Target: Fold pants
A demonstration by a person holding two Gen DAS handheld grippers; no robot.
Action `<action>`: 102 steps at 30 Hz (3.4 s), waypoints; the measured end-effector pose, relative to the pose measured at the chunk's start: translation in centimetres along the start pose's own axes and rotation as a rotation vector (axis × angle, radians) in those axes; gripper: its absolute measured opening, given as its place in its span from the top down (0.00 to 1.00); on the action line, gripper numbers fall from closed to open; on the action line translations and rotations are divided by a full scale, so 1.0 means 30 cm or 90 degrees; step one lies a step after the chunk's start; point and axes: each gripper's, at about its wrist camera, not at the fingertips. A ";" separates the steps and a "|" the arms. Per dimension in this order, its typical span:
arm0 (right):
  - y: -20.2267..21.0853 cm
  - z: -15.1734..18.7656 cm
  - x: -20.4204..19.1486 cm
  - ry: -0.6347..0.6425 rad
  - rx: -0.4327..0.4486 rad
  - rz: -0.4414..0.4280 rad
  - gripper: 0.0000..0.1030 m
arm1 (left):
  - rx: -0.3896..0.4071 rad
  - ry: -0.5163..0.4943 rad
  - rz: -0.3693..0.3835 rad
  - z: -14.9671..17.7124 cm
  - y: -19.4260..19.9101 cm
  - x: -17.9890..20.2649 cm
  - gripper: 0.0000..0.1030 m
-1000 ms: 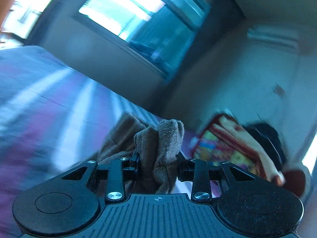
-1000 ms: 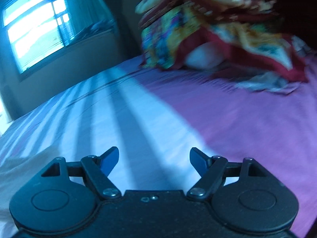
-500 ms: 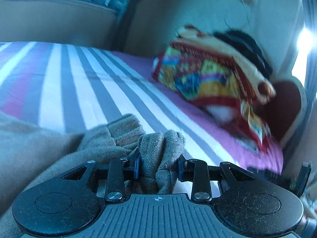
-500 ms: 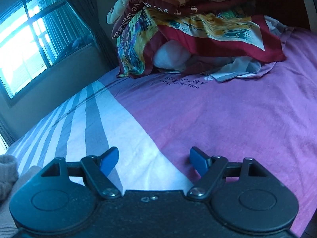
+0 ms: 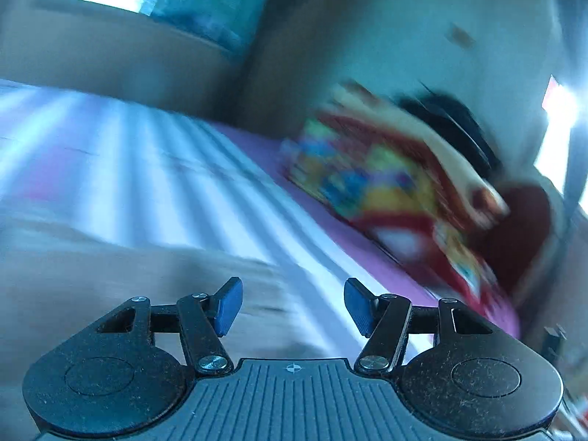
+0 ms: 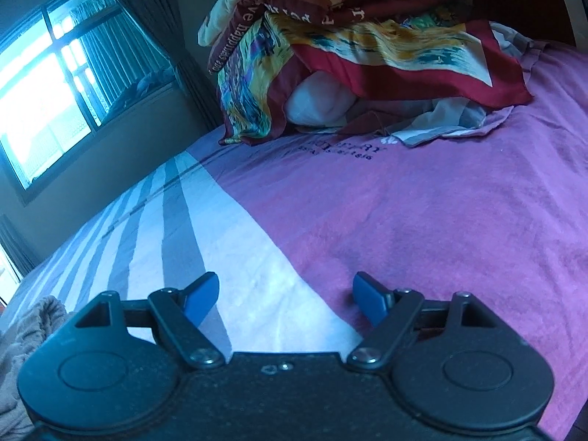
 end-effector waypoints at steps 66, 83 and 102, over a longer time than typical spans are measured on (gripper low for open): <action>-0.044 0.237 -0.636 -0.096 -0.293 -0.257 0.35 | -0.009 0.063 -0.240 0.324 0.333 -0.377 0.40; -0.062 0.260 -0.622 -0.113 -0.252 -0.230 0.67 | -0.005 0.070 -0.241 0.327 0.328 -0.371 0.36; -0.014 0.287 -0.555 -0.109 -0.251 -0.239 0.67 | -0.006 0.051 -0.249 0.329 0.322 -0.353 0.33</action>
Point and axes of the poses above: each gripper's, at about its wrist camera, not at the fingertips, and y roughly against the way its jaws point, x to its right, z to its underside, and after that the axes turned 3 degrees about -x, right-handed
